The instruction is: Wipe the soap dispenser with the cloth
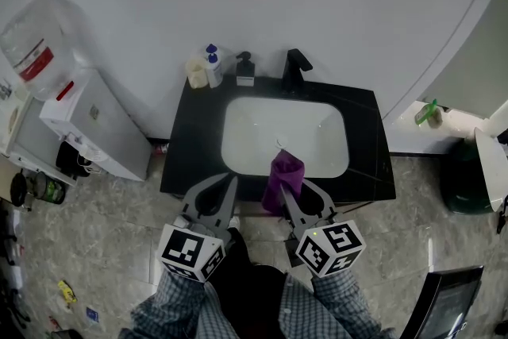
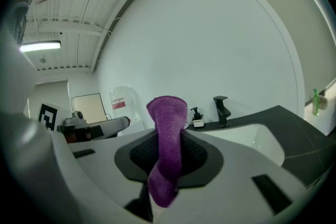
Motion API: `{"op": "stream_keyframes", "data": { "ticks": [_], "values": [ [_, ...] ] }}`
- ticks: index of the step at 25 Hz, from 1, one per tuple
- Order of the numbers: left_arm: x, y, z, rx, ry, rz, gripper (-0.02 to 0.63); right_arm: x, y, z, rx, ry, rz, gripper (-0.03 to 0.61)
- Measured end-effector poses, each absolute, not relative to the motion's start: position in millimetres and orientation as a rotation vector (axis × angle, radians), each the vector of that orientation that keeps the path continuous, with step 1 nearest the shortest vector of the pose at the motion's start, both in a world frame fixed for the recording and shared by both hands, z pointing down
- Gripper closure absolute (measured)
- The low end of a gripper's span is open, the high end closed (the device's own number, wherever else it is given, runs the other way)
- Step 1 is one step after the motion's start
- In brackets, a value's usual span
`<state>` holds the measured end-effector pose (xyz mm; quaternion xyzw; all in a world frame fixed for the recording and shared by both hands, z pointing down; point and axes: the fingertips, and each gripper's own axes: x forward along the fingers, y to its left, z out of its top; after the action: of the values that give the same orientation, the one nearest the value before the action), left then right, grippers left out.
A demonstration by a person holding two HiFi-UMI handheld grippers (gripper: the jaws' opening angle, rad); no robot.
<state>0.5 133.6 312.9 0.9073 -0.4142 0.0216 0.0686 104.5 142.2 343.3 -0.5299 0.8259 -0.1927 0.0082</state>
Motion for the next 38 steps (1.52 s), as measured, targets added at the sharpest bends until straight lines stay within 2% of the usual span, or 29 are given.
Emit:
{"op": "stream_keyframes", "data": {
  "ticks": [18,26,38],
  "values": [
    [-33,-52,330,2.697,-1.161,0.115,0.603,95,-52,349,-1.784,2.535,-0.641,0.491],
    [-54,-102,349,2.661,-1.123,0.145,0.603,83,-122,354,-1.831,2.545,-0.628,0.491],
    [-45,-140,381,2.582,-1.101,0.154,0.603,76,-204,367,-1.809,2.673,-0.569,0.491]
  ]
}}
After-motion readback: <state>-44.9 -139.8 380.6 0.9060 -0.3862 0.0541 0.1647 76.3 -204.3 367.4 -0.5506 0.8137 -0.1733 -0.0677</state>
